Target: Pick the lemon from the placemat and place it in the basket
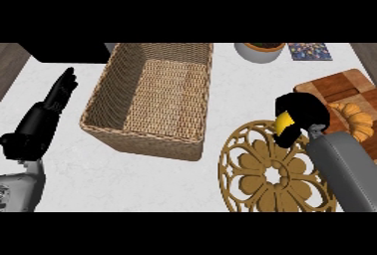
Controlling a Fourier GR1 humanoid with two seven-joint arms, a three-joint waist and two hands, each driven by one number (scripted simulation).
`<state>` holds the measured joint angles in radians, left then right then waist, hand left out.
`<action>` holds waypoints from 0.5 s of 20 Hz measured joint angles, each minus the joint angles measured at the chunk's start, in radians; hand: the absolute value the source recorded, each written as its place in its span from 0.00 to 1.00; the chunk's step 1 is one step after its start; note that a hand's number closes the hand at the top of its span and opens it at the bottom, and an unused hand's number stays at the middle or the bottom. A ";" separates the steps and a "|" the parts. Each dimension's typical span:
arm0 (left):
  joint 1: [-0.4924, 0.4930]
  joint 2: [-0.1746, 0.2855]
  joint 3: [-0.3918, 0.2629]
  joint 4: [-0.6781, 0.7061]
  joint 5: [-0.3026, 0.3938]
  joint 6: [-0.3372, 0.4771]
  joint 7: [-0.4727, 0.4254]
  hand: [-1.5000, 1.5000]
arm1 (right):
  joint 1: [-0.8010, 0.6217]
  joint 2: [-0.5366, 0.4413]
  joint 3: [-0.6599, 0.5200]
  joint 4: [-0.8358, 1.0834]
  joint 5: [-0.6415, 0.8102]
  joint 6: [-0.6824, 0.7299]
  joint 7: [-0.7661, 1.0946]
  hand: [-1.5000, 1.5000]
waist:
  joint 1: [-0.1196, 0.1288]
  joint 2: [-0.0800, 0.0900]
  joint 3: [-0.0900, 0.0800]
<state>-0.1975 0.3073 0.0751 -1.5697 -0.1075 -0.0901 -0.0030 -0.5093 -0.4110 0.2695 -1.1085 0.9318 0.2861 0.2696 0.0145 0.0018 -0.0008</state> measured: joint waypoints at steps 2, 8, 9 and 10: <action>-0.014 0.009 0.014 0.024 0.009 -0.009 -0.009 0.50 | -0.015 -0.008 -0.044 0.027 0.007 -0.084 -0.010 1.00 | -0.003 0.002 0.001; -0.012 0.000 0.012 0.030 -0.004 0.002 -0.008 0.50 | -0.090 0.033 -0.197 -0.050 -0.091 -0.262 -0.043 1.00 | -0.016 -0.003 0.002; -0.012 0.000 0.012 0.031 -0.003 0.001 -0.007 0.50 | -0.104 0.045 -0.225 -0.069 -0.125 -0.278 -0.057 1.00 | -0.017 -0.004 0.002; -0.009 -0.005 0.007 0.025 -0.007 0.004 -0.004 0.50 | -0.119 0.059 -0.248 -0.091 -0.157 -0.290 -0.069 1.00 | -0.017 -0.005 0.002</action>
<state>-0.2063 0.3027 0.0820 -1.5445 -0.1146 -0.0862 -0.0069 -0.6282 -0.3523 0.0211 -1.1999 0.7752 -0.0037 0.2006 -0.0021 -0.0033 0.0014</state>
